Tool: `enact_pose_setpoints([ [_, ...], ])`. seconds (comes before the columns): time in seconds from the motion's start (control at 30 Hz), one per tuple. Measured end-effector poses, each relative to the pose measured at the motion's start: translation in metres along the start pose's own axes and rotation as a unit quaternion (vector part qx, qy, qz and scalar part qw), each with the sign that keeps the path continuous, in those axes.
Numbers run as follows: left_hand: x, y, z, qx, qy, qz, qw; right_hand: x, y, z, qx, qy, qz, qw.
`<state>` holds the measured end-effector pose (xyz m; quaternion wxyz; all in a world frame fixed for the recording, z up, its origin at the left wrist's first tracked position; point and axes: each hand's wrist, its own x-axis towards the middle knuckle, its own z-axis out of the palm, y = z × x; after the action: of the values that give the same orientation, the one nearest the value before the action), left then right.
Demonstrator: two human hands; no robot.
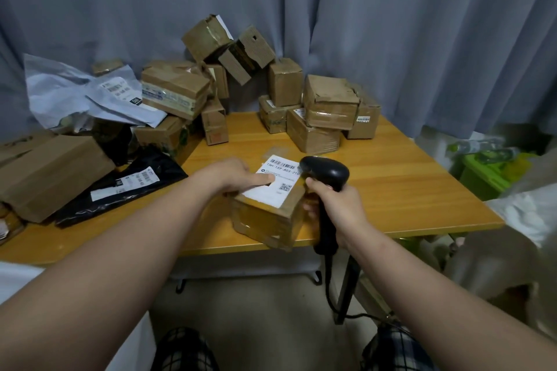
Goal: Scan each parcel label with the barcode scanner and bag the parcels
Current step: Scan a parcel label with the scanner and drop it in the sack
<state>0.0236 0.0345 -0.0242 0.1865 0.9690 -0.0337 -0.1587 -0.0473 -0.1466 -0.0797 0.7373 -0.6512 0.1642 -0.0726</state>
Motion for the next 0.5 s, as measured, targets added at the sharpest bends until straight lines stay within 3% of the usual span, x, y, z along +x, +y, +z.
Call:
enact_pose_setpoints([
  [0.07,-0.004,-0.001,0.011,-0.028,0.000,-0.011,1.000,-0.002,0.000,-0.004,-0.030,-0.010,-0.010,0.999],
  [0.13,-0.007,-0.004,0.029,-0.154,-0.017,-0.032,0.987,-0.001,-0.001,-0.006,-0.058,-0.025,-0.029,0.998],
  [0.27,-0.010,-0.007,0.050,-0.412,0.000,-0.046,0.910,-0.004,-0.004,-0.006,-0.081,-0.046,-0.045,0.995],
  [0.43,-0.018,-0.016,0.041,-0.532,-0.020,0.006,0.847,-0.006,-0.017,-0.009,-0.071,-0.078,-0.105,0.989],
  [0.5,-0.016,-0.025,0.033,-0.527,0.008,0.034,0.849,-0.003,-0.027,-0.006,-0.077,-0.089,-0.128,0.985],
])
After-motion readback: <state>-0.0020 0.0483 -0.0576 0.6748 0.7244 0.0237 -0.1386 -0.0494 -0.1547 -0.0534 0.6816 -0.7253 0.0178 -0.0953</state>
